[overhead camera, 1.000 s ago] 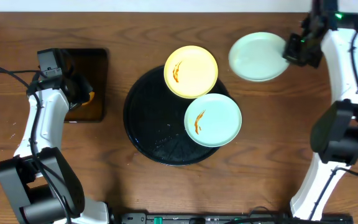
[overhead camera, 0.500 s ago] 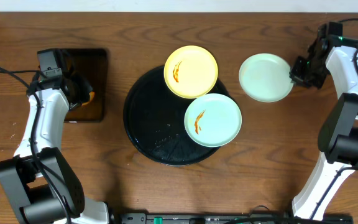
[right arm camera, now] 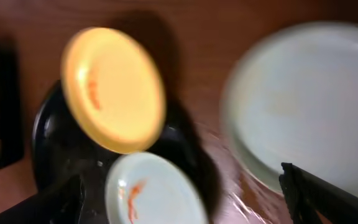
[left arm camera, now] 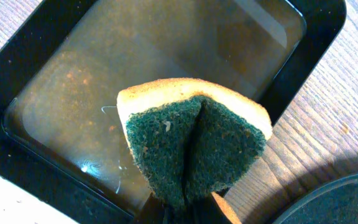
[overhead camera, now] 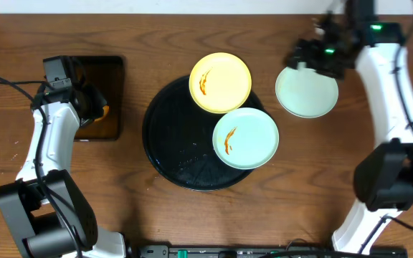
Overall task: Clean dirty plates on tray and stack at the side
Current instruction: 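Set the light-blue plate on the table at right and release it, then grip the yellow plate rim with the right gripper and pull it to center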
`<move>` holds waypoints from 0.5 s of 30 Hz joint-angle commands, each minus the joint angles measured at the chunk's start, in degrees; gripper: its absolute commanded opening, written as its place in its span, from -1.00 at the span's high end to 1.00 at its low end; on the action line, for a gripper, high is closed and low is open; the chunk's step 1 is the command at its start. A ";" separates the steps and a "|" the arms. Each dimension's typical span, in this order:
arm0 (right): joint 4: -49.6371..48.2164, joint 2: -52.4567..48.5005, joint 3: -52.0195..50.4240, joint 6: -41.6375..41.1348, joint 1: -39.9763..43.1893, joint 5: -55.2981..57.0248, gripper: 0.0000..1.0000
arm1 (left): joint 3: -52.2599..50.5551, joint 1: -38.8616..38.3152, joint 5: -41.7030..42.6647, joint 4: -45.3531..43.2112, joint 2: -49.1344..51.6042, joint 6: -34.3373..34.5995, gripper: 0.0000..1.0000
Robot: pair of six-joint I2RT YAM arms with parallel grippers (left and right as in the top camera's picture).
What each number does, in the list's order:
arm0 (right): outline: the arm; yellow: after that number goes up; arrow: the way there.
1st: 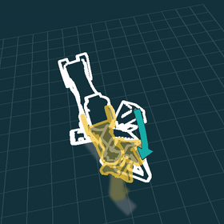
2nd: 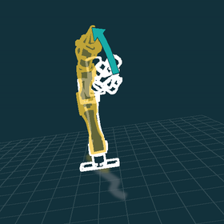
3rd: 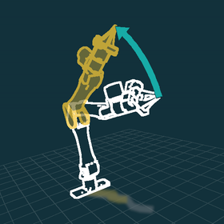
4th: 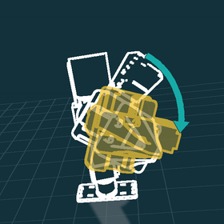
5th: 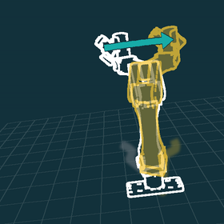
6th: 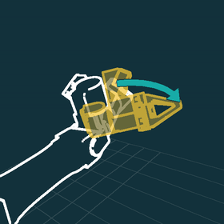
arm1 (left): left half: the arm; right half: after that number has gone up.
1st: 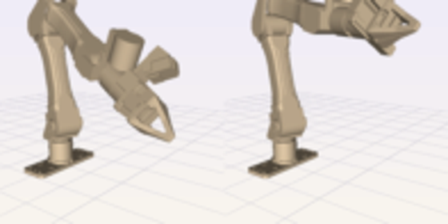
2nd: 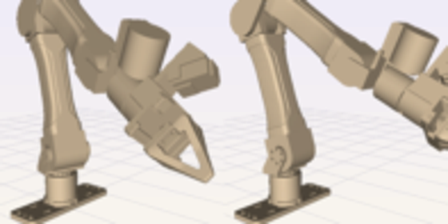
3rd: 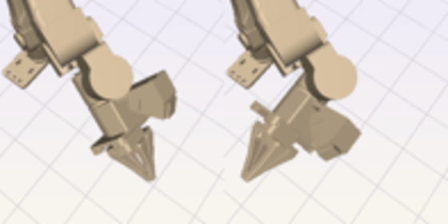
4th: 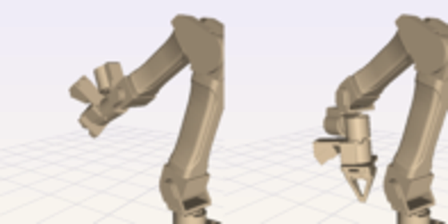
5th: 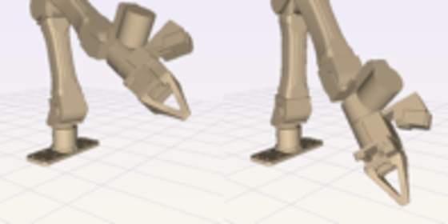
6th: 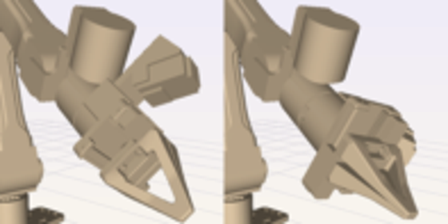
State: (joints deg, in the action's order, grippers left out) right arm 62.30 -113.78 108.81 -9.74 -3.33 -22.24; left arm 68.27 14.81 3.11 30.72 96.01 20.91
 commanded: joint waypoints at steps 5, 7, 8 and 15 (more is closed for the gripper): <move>-7.45 -6.40 0.02 -8.15 -15.78 25.77 -0.88 | 0.20 0.28 0.33 0.26 0.13 -0.76 0.85; -8.68 -8.35 0.02 -9.79 -17.97 28.89 -0.79 | 0.20 0.28 0.33 0.26 0.13 -0.76 0.85; -9.05 -9.22 0.02 -10.10 -18.71 29.51 -0.77 | 0.20 0.28 0.33 0.26 0.13 -0.76 0.85; -12.02 -13.44 0.02 -12.98 -20.22 32.87 -0.50 | 0.20 0.28 0.35 0.26 0.13 -0.74 0.85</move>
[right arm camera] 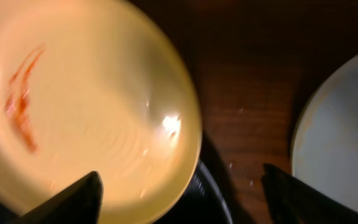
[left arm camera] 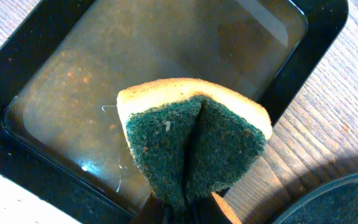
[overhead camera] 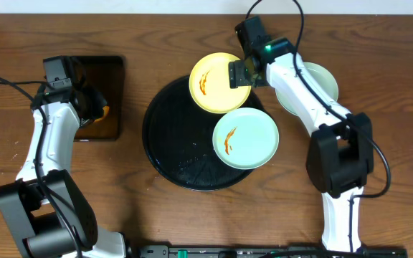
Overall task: Clean dirty plates on tray and stack at the side
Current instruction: 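Grip the yellow plate rim with the right gripper and pull it to center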
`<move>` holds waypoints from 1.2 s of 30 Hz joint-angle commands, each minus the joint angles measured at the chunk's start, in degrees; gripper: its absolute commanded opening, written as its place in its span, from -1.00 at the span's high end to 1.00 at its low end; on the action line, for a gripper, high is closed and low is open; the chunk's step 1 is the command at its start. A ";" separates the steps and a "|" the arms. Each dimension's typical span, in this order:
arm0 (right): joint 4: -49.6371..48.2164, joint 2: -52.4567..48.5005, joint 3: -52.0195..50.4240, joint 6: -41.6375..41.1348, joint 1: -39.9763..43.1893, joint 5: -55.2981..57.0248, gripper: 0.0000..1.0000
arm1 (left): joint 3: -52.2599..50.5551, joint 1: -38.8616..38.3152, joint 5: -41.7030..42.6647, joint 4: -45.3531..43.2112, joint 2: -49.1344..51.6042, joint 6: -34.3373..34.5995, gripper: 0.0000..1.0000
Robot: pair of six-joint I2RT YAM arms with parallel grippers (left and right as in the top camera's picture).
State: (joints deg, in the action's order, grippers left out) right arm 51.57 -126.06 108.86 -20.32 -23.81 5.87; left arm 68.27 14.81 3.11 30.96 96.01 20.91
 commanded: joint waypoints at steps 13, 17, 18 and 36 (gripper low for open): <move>-5.18 -7.93 -0.02 2.80 0.90 -2.93 -0.32 | 0.20 0.28 0.33 0.02 0.13 -0.76 0.85; -5.68 -8.04 -0.02 2.80 0.92 -3.89 -0.01 | 0.20 0.28 0.35 0.02 0.13 -0.74 0.85; -5.75 -8.04 -0.02 2.80 0.90 -4.17 0.10 | 0.20 0.28 0.35 0.02 0.13 -0.76 0.85; -5.29 -3.69 0.33 3.13 -0.33 -20.15 0.98 | 0.20 0.28 0.35 0.02 0.13 -0.76 0.85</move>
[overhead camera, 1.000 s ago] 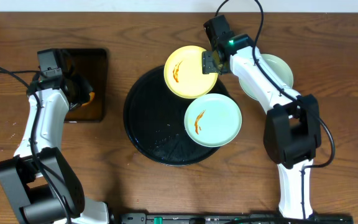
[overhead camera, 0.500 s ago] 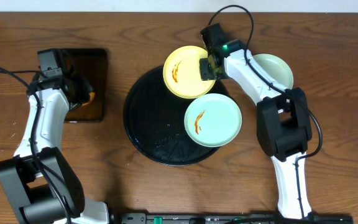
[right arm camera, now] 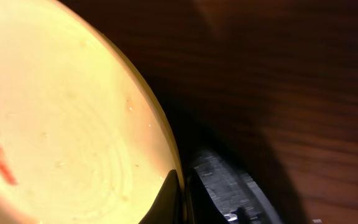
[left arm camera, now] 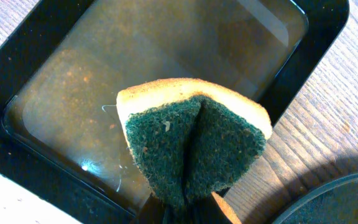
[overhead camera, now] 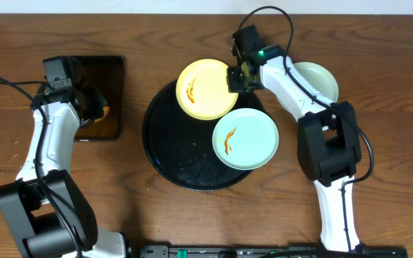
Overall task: Clean dirty plates on tray and stack at the side
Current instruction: 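Grip the yellow plate rim with the right gripper and pull it to center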
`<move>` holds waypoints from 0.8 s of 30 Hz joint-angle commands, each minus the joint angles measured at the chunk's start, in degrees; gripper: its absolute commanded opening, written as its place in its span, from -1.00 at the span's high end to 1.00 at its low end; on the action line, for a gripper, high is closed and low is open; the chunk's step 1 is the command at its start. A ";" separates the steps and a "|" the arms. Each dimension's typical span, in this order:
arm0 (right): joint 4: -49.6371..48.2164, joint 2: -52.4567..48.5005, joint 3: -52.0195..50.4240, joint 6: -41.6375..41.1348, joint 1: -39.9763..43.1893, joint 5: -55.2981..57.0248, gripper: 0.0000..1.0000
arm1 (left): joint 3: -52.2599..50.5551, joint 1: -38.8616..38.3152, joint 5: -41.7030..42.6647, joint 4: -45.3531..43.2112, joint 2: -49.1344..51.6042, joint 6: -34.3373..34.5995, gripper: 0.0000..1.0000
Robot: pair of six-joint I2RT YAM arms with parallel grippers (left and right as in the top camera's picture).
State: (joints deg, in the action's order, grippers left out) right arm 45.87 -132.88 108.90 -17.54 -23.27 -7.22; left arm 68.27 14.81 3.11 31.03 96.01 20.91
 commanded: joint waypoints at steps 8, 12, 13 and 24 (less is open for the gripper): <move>2.84 2.43 -0.20 -3.28 -4.44 -7.41 0.97 | 0.22 0.26 7.98 -0.39 -0.39 -0.98 0.85; 3.04 2.43 -0.94 -5.31 -6.71 -7.41 0.97 | 0.22 0.22 11.93 -0.50 -1.88 -3.58 0.85; 3.21 2.43 -1.18 -6.08 -7.34 -7.41 0.97 | 0.22 0.22 12.07 -0.46 -2.34 -3.54 0.85; 4.68 2.43 -3.67 -8.20 -11.30 -5.33 0.97 | 0.22 -1.95 15.67 7.28 -6.51 -3.52 0.85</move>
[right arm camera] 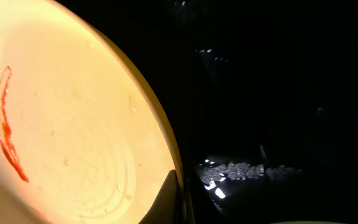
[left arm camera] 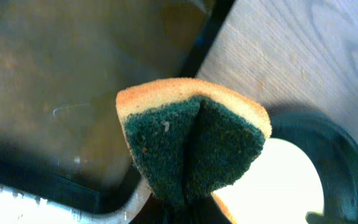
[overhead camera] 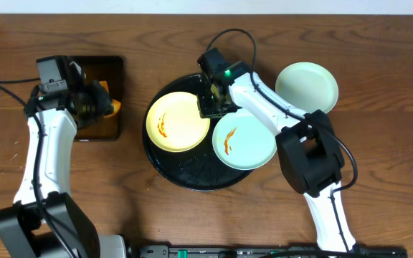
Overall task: Clean dirty plates on tray and stack at the side
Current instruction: 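Grip the yellow plate rim with the right gripper and pull it to center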
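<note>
A yellow plate [overhead camera: 178, 122] with a red smear lies on the left half of the round black tray [overhead camera: 192, 172]. My right gripper [overhead camera: 208, 104] is shut on its right rim; the right wrist view shows the same yellow plate [right arm camera: 67, 124] pinched at the edge. A pale green smeared plate [overhead camera: 244, 140] rests on the tray's right side. A clean pale green plate [overhead camera: 307, 89] sits on the wood at the right. My left gripper [overhead camera: 102, 107] is shut on a folded green and yellow sponge [left arm camera: 191, 146] at the right edge of the black water dish [overhead camera: 99, 93].
The black rectangular water dish [left arm camera: 73, 93] holds murky water at the far left. Cables cross the table's back edge and left side. Bare wood lies in front of the tray and between dish and tray.
My right gripper, shut on the yellow plate's rim, has moved the plate from the tray's back edge to its left half. My left gripper has carried the sponge from over the dish toward the tray.
My right gripper was at the clean green plate on the right while the left held the sponge over the water dish. Then the right stood open at the yellow plate's rim, then shut on it. Now the plate sits on the tray's left half and the sponge is nearer.
</note>
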`<move>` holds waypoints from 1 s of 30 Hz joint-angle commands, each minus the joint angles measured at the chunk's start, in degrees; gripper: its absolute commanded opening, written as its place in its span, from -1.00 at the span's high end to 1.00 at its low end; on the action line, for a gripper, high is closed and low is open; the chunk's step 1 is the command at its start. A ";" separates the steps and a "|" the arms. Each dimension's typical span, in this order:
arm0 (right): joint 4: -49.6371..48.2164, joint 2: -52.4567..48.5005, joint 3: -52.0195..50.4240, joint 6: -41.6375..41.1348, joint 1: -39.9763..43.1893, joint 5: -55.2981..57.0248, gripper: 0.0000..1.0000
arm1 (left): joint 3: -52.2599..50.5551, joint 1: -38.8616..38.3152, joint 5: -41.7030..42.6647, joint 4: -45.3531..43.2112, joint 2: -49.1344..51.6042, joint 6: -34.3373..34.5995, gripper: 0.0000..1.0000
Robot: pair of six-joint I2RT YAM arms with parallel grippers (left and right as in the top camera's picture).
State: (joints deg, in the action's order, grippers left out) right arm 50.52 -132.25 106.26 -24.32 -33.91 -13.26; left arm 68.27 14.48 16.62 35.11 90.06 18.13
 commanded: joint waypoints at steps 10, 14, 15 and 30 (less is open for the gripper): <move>-2.16 1.79 -4.94 -1.36 -1.55 5.29 0.97 | 0.20 -15.06 2.19 7.61 -0.15 -0.46 0.85; -3.06 1.79 -5.64 -0.85 -1.62 4.83 0.97 | 0.20 -19.65 2.19 5.60 1.25 -0.28 0.85; -3.23 1.79 -5.92 -0.72 -1.68 4.85 0.97 | 0.20 -20.26 2.19 5.11 1.66 -0.28 0.85; -3.96 1.79 -6.73 -0.72 -1.86 4.85 0.98 | 0.20 -26.77 2.21 -2.10 15.72 8.48 0.85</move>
State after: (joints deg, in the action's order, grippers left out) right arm 46.41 -130.76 100.82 -25.10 -34.96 -10.22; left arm 68.18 -11.14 18.55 33.61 103.07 23.44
